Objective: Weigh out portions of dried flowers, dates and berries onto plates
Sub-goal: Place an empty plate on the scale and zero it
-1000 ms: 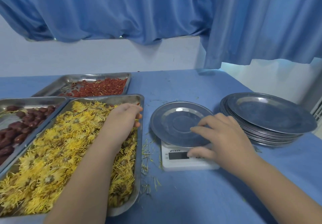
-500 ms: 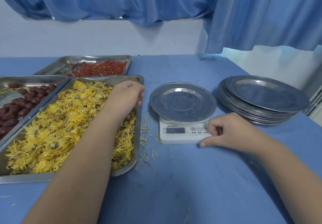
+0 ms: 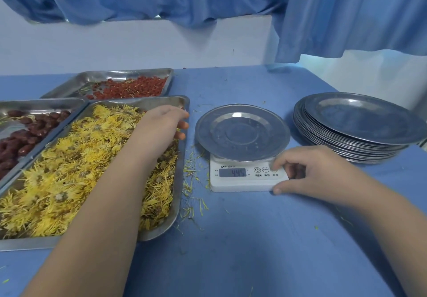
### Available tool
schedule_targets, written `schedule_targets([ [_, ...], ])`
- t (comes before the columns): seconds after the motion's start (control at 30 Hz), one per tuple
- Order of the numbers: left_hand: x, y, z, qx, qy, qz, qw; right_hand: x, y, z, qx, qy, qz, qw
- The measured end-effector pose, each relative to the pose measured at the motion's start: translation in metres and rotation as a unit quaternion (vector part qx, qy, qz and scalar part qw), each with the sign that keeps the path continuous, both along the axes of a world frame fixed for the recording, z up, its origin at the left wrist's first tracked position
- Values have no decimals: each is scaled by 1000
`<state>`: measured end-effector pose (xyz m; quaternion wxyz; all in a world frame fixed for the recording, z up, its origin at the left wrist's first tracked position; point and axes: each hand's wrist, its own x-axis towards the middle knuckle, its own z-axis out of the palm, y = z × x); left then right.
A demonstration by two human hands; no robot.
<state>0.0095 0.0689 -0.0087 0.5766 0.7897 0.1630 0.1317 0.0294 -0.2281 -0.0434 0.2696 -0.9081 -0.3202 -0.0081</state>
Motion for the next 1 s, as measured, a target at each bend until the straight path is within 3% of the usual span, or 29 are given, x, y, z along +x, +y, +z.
schedule_targets([
  [0.7,-6,-5,-1,38,-4,-2,999,-4,11,-2,58,105,-100,988],
  [1.0,-8,-5,2,49,-3,-1,999,-7,13,2,-19,42,-122,992],
])
